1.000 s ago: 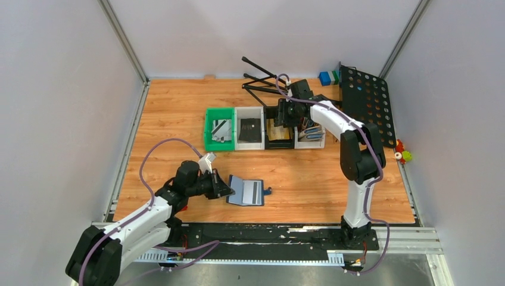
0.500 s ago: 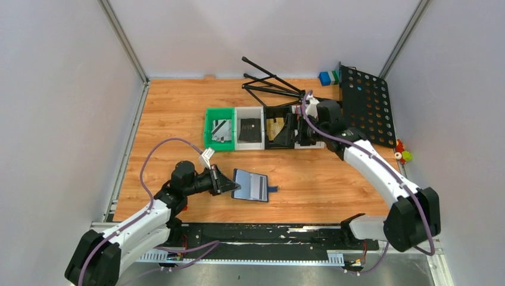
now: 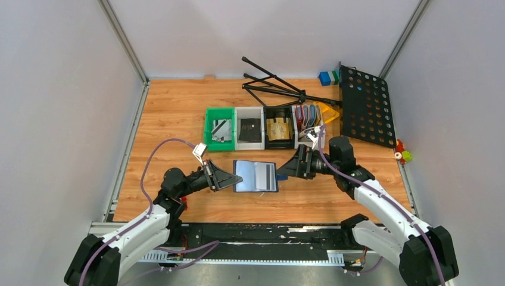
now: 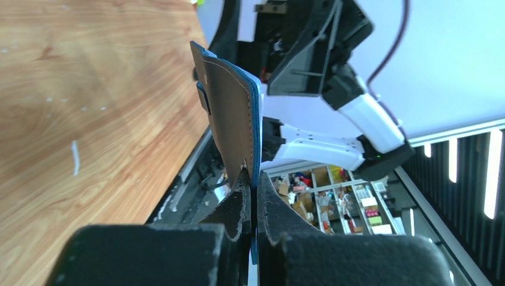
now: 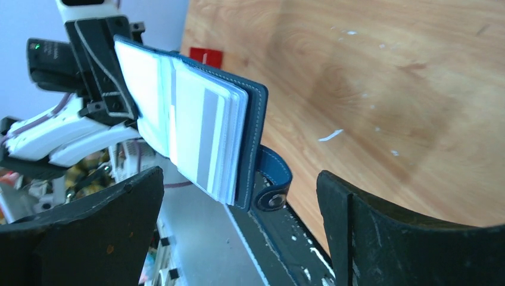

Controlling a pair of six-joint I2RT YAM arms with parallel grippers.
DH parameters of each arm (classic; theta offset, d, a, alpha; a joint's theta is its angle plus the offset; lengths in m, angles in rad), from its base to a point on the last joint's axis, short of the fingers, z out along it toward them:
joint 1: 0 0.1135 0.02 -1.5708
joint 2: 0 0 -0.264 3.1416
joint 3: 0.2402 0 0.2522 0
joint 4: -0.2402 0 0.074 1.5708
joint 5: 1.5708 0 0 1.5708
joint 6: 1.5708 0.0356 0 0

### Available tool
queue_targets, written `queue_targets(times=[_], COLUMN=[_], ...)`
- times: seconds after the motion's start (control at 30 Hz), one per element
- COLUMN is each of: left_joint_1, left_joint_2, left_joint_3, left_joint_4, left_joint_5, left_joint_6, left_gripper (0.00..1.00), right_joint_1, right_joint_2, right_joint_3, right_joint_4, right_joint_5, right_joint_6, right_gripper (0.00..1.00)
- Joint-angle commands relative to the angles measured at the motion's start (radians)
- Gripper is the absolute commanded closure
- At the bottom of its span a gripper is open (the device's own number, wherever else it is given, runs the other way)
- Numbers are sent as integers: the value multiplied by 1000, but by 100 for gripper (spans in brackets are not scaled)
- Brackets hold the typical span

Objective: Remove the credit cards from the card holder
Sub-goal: Remove the credit card from the card holder.

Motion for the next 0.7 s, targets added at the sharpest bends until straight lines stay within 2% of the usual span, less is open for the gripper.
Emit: queue_targets(times=[0.0, 0.23, 0.4, 0.5, 0.67], left_joint_1=[6, 6, 6, 5, 6], left_joint_2=[12, 84, 106, 107, 103], left_joint_3=[2, 2, -1, 1, -2], left_joint_4=[246, 481, 506, 511, 505], left_joint_5=[32, 41, 47, 50, 54], left_joint_6=[-117, -226, -233, -236, -235], left_gripper=[100, 100, 100, 100, 100], right_joint_1=[5, 29, 77, 97, 103], right_joint_2=[-55, -117, -110, -87, -68], right_joint_3=[-80, -145, -147, -147, -156], right_joint_4=[278, 422, 500, 549, 610], right_joint_5=[-165, -169, -153, -148, -138], right_joint_6=[146, 266, 324, 353, 396], right_gripper=[0, 0, 2, 11, 41])
